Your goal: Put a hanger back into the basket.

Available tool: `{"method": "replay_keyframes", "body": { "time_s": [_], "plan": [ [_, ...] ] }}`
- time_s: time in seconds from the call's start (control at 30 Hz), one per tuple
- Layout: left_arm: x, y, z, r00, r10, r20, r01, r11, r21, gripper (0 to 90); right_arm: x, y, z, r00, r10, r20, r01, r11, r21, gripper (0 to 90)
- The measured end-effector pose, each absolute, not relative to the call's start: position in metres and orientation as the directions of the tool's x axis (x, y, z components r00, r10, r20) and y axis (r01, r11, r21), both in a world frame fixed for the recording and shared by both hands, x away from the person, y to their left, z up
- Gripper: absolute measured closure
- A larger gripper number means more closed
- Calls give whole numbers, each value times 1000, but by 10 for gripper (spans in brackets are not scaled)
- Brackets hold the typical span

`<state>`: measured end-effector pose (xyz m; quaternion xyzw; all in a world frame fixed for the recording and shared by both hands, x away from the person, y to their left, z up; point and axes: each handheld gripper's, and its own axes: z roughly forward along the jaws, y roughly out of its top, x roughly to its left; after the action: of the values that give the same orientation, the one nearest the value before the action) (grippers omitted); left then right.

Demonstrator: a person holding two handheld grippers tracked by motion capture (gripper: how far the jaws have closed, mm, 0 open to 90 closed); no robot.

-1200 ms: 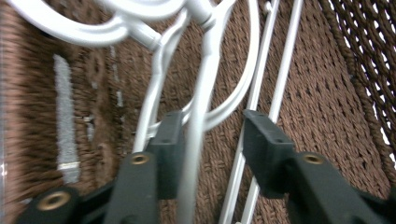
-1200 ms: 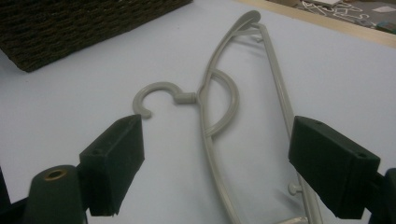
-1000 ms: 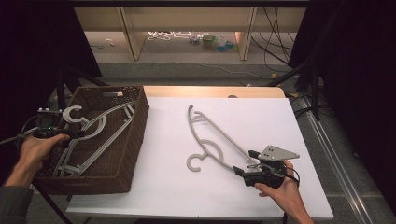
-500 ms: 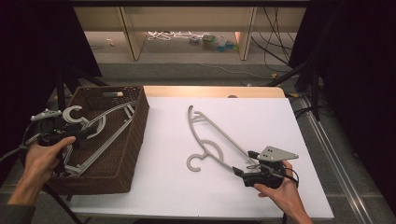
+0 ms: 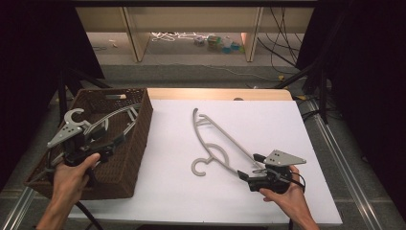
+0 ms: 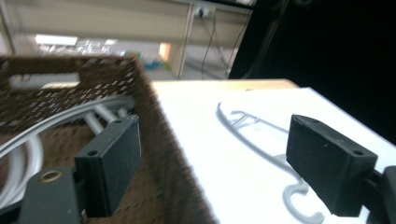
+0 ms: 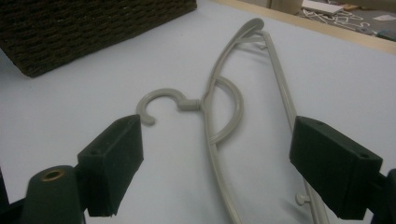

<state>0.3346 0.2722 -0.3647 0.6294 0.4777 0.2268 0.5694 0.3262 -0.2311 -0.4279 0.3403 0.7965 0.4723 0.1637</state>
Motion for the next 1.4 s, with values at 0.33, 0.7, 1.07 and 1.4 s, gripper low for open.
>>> {"method": "replay_keyframes", "body": {
  "time_s": [0.33, 0.7, 1.07, 1.4],
  "plan": [
    [319, 233, -383, 534, 819, -210, 285, 60, 957, 174, 327, -232, -427, -698, 713, 60, 356, 273, 894, 175],
    [302, 198, -394, 621, 774, -124, 230, -28, 973, 160, 325, -229, -427, -694, 718, 58, 319, 234, 919, 167],
    [299, 186, -412, 630, 771, -87, 229, -77, 970, 161, 322, -229, -426, -685, 727, 52, 306, 222, 926, 165],
    [298, 190, -426, 630, 772, -89, 238, -83, 968, 161, 322, -226, -428, -707, 705, 57, 312, 239, 919, 165]
  ]
}}
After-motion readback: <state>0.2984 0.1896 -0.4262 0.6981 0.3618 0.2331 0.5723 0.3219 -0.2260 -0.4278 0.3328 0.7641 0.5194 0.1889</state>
